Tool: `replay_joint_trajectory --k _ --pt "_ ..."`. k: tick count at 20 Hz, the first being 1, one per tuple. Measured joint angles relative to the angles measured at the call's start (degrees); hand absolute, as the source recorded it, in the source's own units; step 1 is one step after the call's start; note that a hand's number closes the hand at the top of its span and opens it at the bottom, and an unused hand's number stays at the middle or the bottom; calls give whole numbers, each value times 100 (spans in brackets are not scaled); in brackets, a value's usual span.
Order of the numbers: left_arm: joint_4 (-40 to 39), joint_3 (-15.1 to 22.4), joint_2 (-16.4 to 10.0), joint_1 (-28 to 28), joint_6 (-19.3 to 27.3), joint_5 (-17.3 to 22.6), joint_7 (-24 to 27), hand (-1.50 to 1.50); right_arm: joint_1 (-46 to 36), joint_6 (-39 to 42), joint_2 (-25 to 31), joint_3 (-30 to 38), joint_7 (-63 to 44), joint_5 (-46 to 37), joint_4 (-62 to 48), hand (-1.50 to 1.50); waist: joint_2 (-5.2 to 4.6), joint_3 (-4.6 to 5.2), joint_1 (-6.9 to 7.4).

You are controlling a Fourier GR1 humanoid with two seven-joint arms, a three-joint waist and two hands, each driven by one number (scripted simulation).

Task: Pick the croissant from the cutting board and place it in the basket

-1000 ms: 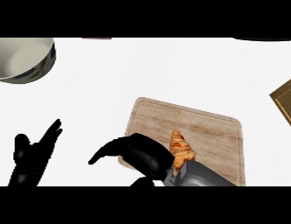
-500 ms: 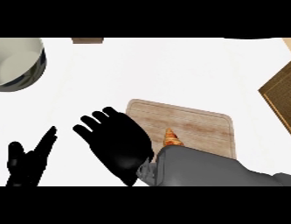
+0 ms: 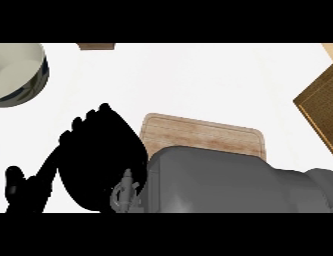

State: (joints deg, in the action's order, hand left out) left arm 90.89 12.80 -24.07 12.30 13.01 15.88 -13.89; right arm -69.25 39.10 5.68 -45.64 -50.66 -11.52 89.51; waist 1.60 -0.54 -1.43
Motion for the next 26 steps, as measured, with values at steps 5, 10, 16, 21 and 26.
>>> replay_joint_trajectory --k 5,10,16,21,26 --pt "9 -16 44 79 44 -53 83 0 -504 699 199 296 -118 827 -302 -150 10 -10 -79" --pt "23 -76 26 106 -21 -12 75 0 -922 1019 369 431 -265 1517 -533 -150 5 -11 -91" --pt "-33 -95 68 91 -84 -37 147 0 -975 987 478 323 -591 2082 -489 -150 -11 -38 -94" --pt "-26 -116 100 59 -98 -75 133 0 -606 790 588 58 -839 2197 -94 -150 -37 -41 -56" --pt "-43 -169 78 6 -244 -17 85 0 -114 595 675 -247 -956 1951 306 -150 -62 -43 0"
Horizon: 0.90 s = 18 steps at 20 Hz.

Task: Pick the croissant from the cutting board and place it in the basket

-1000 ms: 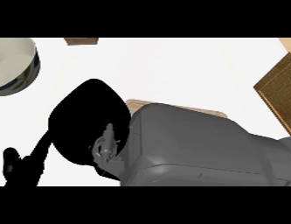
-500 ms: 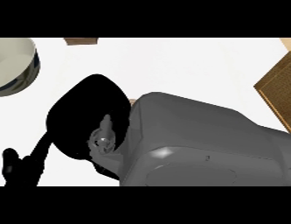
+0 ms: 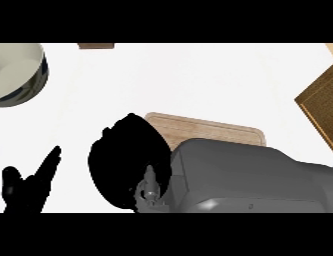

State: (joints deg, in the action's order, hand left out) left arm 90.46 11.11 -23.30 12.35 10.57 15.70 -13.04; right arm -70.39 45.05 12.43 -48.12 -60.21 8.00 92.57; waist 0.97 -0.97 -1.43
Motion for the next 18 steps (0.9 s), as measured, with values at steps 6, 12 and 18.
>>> replay_joint_trajectory --k 6,12,18 --pt "-39 64 138 -96 117 -181 -28 0 472 -15 138 -419 124 -527 36 -150 -22 -13 56" --pt "-44 14 155 -129 32 -163 -98 0 1030 11 400 -605 310 -1029 217 -150 -30 -10 91" --pt "-48 -27 178 -139 -4 -258 -97 0 1619 2 571 -699 528 -1650 467 -150 -35 -9 120"
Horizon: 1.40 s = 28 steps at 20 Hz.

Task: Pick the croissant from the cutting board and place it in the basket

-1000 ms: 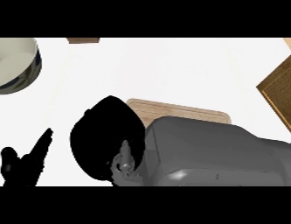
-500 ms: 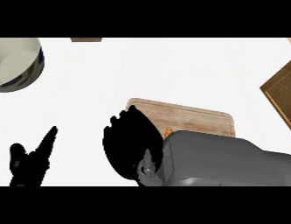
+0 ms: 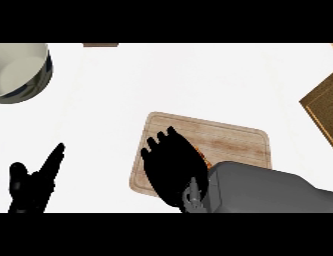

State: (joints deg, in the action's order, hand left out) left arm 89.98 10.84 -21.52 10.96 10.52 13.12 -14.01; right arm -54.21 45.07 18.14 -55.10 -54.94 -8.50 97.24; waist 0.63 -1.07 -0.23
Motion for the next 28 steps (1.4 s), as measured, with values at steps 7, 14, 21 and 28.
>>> replay_joint_trajectory --k 7,14,21,28 --pt "-123 -57 80 -125 -77 -82 53 0 592 -62 47 -128 245 -778 88 -150 -1 -7 9" --pt "-214 -146 118 -130 -282 -65 235 0 957 -91 -109 -121 510 -1320 -55 -150 1 -13 32" --pt "-157 -154 173 -168 -230 -169 74 0 1159 -65 -147 -260 782 -1860 -475 -150 -9 0 45" --pt "-180 -220 230 -210 -304 -158 -21 0 1360 -25 -120 -240 1043 -2288 -812 -150 -7 -2 47"
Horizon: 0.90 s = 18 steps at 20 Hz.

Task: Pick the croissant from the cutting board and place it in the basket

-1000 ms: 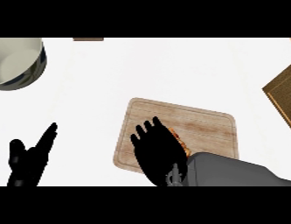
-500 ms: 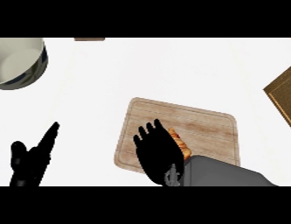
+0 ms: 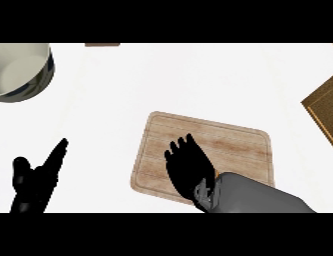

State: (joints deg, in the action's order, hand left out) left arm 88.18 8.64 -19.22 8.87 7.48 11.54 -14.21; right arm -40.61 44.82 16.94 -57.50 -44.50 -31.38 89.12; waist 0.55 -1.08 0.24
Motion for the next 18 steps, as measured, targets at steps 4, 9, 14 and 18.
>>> replay_joint_trajectory --k 4,9,14,18 --pt "-12 -54 8 -44 -60 4 -85 0 128 -40 -177 -17 53 -271 -112 -150 1 1 4" --pt "-25 -132 34 -11 -143 -10 8 0 253 -110 -101 50 330 -561 -207 -150 0 4 5" --pt "-78 -105 134 -21 -68 -184 114 0 335 -299 6 -53 704 -900 -293 150 15 -7 8" --pt "-70 -167 92 -27 -204 -112 59 0 193 -419 77 -189 1099 -1208 -301 150 16 2 22"
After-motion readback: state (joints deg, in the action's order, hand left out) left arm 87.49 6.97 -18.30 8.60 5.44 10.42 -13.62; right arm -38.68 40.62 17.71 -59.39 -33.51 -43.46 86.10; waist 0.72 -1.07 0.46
